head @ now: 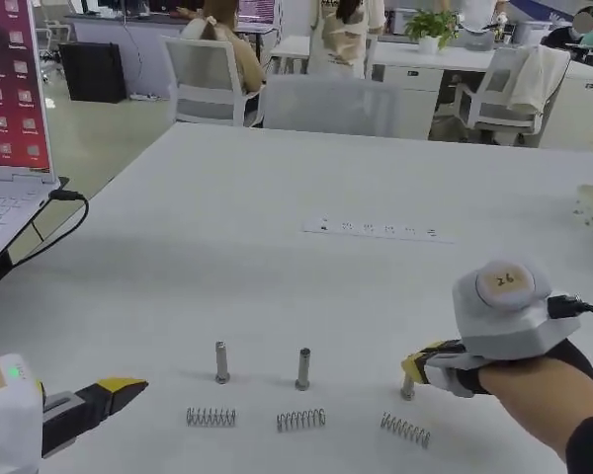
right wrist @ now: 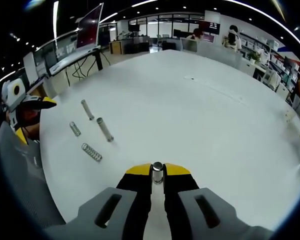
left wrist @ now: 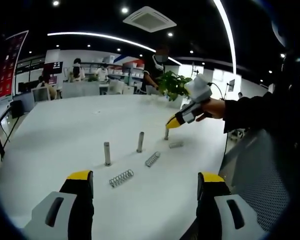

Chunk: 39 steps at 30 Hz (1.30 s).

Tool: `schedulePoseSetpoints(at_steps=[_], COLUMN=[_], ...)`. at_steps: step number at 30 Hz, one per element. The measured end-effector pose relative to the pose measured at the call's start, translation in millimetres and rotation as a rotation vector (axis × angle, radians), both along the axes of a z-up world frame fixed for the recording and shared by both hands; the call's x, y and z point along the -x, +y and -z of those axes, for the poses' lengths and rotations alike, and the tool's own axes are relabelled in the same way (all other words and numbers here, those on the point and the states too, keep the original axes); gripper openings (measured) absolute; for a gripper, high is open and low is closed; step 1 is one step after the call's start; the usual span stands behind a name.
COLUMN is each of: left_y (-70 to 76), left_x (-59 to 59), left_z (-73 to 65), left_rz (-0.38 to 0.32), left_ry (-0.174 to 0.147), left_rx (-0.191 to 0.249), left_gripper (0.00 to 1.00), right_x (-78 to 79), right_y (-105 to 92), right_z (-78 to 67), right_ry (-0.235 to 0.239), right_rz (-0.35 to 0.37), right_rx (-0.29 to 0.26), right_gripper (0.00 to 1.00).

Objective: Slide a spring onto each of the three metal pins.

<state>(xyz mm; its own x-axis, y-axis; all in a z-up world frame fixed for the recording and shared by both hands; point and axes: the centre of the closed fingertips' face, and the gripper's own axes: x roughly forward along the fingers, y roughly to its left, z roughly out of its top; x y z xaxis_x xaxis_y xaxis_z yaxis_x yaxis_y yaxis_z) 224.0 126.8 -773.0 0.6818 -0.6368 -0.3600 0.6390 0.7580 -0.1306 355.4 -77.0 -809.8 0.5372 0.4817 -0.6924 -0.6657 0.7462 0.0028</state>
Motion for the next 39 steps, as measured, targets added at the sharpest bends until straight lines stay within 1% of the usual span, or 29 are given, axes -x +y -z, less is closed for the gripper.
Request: schedulePoseSetpoints(at_steps=[12,17,21,26,39], left_y=[-0.6,-0.3,-0.7,-1.0,-1.9], left_x=[0.7,0.9,1.2,1.3,1.4], left_z=[0.6,1.3,1.8,2.1,1.7], left_rz=[0.002,0.003,0.006,0.007,0.009], left_ry=[0.004,0.007,0.008,0.009,0.009], left_rx=[-0.002,-0.005,-0.008,-0.008,-0.006], left_gripper=[0.82,0.82,0.82,0.82,0.82], right_x=[4.0,3.8,5.0,5.1,8.8], right_y=[1.7,1.3,1.5,1.3,-4.3], right_z=[0.2,0.8,2.8,1.9,1.6], right_ry=[-0.011,-0.008,-0.004,-0.010,-0.007], right_rz=[-0.020,-0.022,-0.030,-0.031,-0.032], right_rx=[0.006,0.004,0.010,0.011,0.011], right_gripper=[0.06,0.06,0.08,0.10,0.16])
